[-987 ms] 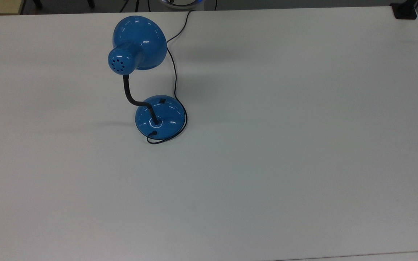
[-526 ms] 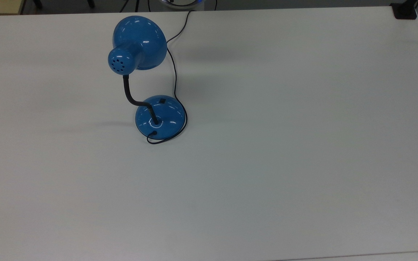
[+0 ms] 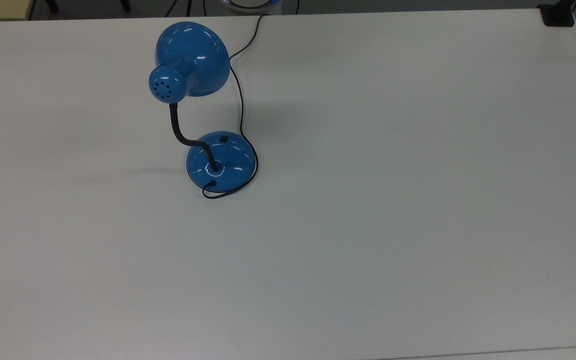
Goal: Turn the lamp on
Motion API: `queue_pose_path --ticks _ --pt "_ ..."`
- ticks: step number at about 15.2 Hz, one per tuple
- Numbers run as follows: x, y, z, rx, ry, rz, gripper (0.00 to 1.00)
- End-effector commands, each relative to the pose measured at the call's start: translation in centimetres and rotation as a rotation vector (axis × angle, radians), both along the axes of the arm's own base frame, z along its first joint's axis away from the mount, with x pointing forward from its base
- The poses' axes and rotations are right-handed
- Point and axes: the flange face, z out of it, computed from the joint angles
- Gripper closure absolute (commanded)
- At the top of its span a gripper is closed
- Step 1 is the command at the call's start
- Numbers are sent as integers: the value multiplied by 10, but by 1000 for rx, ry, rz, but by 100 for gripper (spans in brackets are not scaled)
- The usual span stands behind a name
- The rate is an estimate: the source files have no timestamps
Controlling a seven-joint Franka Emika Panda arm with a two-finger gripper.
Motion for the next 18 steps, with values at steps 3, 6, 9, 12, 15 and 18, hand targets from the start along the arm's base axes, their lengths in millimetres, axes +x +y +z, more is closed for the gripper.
queue_pose_path --ticks 3,6,9,12,15,18 --pt "-45 -22 -41 -13 56 59 19" --pt "-44 -23 -67 8 16 51 49" --pt "-39 -17 -104 4 -23 18 84" --pt "-33 -12 -135 -3 -89 -15 100" --pt "-26 -2 -170 -7 -187 -90 100" --pt "-11 27 -200 -2 -278 -178 100"
